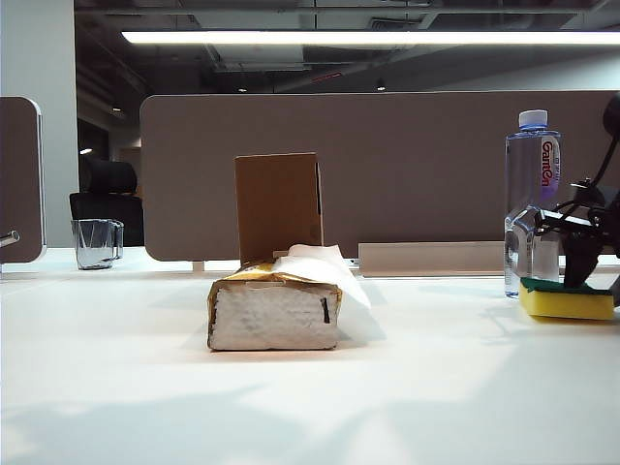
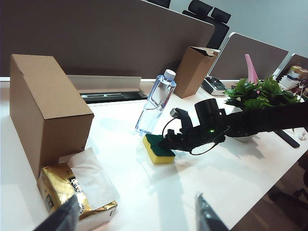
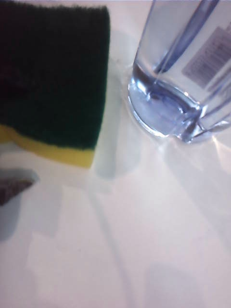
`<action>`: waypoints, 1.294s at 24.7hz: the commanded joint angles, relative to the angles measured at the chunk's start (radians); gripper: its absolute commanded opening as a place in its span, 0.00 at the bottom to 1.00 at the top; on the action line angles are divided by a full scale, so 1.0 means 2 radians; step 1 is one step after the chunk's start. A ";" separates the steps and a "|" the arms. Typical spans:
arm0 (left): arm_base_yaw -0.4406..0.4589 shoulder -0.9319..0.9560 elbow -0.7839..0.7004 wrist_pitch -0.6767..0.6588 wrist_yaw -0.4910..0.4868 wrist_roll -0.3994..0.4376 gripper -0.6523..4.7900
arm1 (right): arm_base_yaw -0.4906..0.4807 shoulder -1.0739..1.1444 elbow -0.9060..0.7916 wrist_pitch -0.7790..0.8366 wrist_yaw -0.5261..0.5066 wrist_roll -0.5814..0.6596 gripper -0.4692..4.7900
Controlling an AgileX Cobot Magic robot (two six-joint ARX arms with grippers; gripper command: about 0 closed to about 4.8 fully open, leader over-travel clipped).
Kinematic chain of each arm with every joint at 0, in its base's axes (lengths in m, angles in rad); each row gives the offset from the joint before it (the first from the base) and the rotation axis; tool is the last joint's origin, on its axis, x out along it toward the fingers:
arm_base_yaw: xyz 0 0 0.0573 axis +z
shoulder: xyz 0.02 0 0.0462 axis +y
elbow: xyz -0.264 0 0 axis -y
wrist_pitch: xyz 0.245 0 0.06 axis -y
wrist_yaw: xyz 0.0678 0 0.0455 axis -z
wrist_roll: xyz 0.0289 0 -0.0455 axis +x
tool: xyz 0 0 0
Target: Move the sponge from left to right to wipe the table, avoiding obstacles on the table, and finally reaching the bottle of mineral water.
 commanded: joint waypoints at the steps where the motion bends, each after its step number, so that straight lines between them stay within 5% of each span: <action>1: 0.000 0.000 0.003 0.003 -0.001 0.002 0.69 | 0.003 0.004 0.006 -0.026 -0.003 0.002 0.63; 16: 0.000 0.000 0.003 0.002 -0.002 0.006 0.69 | 0.002 -0.052 0.014 -0.031 0.000 0.002 0.63; 23: 0.001 0.008 0.002 0.003 -0.106 0.069 0.69 | 0.002 -0.121 0.014 -0.042 0.001 0.002 0.63; 32: 0.007 0.057 0.003 0.045 -0.119 0.142 0.62 | 0.002 -0.207 0.014 -0.034 -0.001 0.002 0.63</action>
